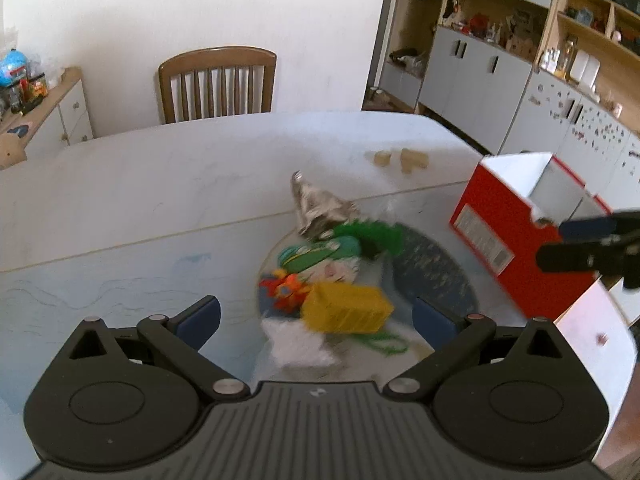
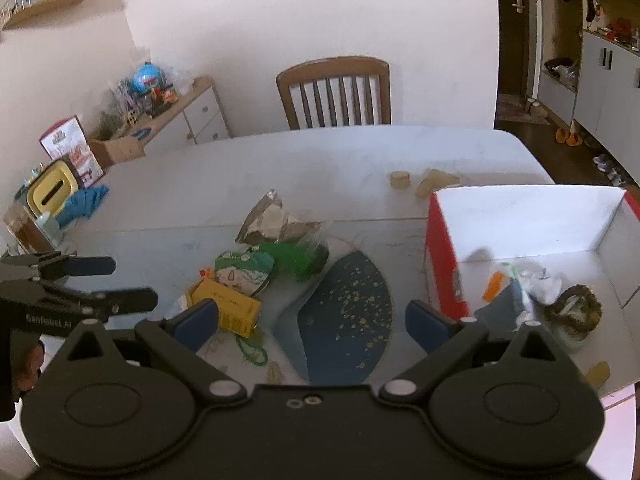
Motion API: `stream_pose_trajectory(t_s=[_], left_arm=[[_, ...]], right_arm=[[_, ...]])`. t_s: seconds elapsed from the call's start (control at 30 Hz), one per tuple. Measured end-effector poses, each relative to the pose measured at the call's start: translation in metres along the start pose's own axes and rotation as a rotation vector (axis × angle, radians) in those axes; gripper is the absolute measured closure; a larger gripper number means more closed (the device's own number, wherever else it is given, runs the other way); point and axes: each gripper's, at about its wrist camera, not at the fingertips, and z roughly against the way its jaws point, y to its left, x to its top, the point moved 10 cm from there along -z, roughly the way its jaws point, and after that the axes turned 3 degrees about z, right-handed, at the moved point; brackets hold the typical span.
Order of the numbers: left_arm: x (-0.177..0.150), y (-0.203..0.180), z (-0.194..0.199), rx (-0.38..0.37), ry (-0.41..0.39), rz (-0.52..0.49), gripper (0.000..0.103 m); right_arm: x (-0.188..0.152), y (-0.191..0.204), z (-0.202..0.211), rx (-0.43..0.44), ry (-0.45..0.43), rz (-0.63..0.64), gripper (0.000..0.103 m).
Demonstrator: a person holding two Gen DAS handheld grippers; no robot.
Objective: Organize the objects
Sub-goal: 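Withdraw both tools from the box back over the table items, then grasp the bag of white beads with the left tool while the right grasps the yellow box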
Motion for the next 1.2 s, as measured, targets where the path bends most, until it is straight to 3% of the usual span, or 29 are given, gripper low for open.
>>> stream_pose_trajectory(t_s=[0.27, 0.47, 0.9, 1.1, 1.2], left_arm=[[-0.019, 0.004, -0.014, 0.016, -0.052, -0.118, 0.000], [-0.036, 0.005, -0.039, 0.020, -0.024, -0.138, 0.000], [-0.051, 0.018, -0.075, 0.016, 0.011, -0.036, 0.001], [-0.055, 0.018, -0.080, 0.008, 0.013, -0.011, 0.005], [-0.058, 0.016, -0.080, 0.016, 0.006, -0.017, 0.006]], right_arm=[[0.001, 0.017, -0.024, -0.011, 0.044, 0.018, 0.004], [0.003, 0.038, -0.047, 0.002, 0.082, 0.024, 0.004], [0.005, 0.078, -0.105, 0.023, 0.148, 0.025, 0.004], [0.004, 0.083, -0.128, -0.022, 0.168, 0.020, 0.005], [0.000, 0.083, -0.138, -0.005, 0.198, -0.037, 0.005]])
